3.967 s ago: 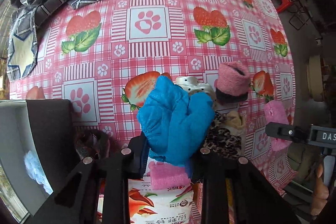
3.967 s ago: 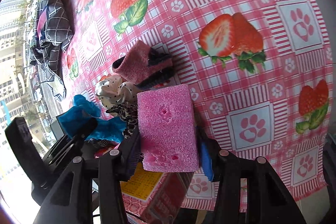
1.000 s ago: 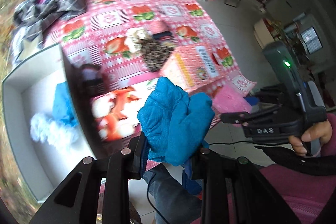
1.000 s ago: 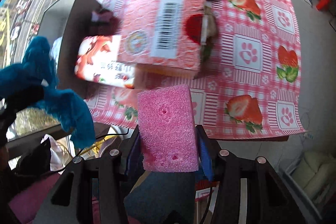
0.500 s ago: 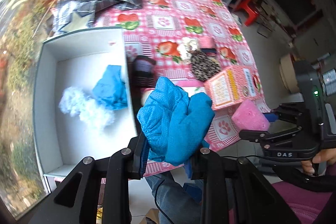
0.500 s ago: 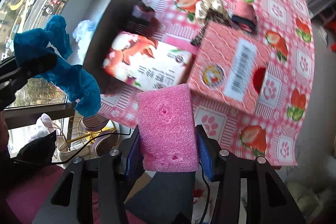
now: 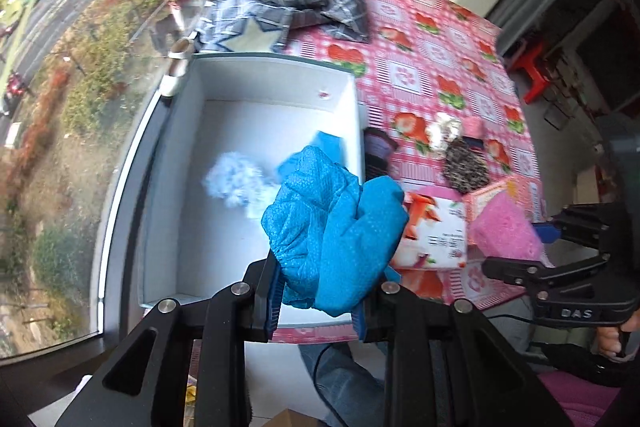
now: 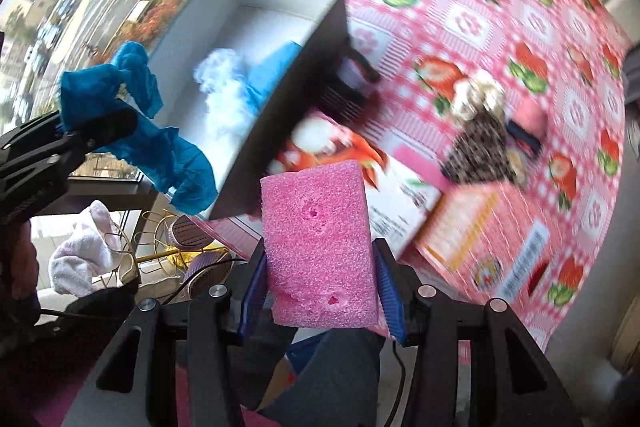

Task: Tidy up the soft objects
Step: 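Carry the pink sponge and blue cloth over the white box with both tools, then open both tools to drop the sponge and blue cloth into the box, then reach both tools toward the remaining soft items on the tablecloth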

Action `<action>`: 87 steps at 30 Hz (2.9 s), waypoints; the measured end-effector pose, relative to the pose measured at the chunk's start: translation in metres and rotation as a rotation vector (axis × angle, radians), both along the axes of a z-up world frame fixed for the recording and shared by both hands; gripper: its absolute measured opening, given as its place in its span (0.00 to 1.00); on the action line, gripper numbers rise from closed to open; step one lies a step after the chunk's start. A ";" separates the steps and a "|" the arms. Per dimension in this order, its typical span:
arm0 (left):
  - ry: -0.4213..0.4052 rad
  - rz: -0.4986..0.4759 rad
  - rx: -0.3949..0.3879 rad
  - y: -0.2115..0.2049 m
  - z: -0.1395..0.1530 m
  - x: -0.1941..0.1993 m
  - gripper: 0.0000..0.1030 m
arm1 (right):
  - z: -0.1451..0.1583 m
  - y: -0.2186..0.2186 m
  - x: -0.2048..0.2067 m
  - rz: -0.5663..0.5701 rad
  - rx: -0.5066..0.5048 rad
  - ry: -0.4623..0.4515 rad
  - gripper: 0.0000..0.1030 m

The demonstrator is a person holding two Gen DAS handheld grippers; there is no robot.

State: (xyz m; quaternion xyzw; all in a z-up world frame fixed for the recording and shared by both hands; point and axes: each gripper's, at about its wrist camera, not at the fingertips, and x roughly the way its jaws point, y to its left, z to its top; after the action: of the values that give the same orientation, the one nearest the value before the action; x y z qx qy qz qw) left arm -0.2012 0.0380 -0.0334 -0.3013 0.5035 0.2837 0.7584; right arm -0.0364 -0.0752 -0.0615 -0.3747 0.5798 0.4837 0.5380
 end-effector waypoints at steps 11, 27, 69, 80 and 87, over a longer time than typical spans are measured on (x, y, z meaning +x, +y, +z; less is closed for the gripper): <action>0.107 0.112 0.020 0.014 -0.027 -0.032 0.29 | 0.002 0.050 -0.041 0.103 0.020 0.017 0.49; 0.154 0.140 -0.010 0.022 -0.050 -0.037 0.29 | 0.007 0.091 -0.070 0.123 0.044 0.052 0.49; 0.130 0.158 -0.068 0.025 -0.062 -0.039 0.84 | -0.007 0.113 -0.076 0.107 0.031 0.129 0.77; 0.064 0.225 -0.115 0.034 -0.055 -0.038 1.00 | 0.000 0.098 -0.039 -0.001 0.034 0.156 0.77; 0.052 0.135 -0.072 0.027 -0.033 -0.003 1.00 | 0.019 0.075 0.016 -0.135 0.064 0.176 0.78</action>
State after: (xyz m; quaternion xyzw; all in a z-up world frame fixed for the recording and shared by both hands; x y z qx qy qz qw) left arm -0.2045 0.0649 -0.0662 -0.3541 0.5115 0.3239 0.7128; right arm -0.0201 0.0000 -0.0426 -0.2736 0.6329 0.4957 0.5281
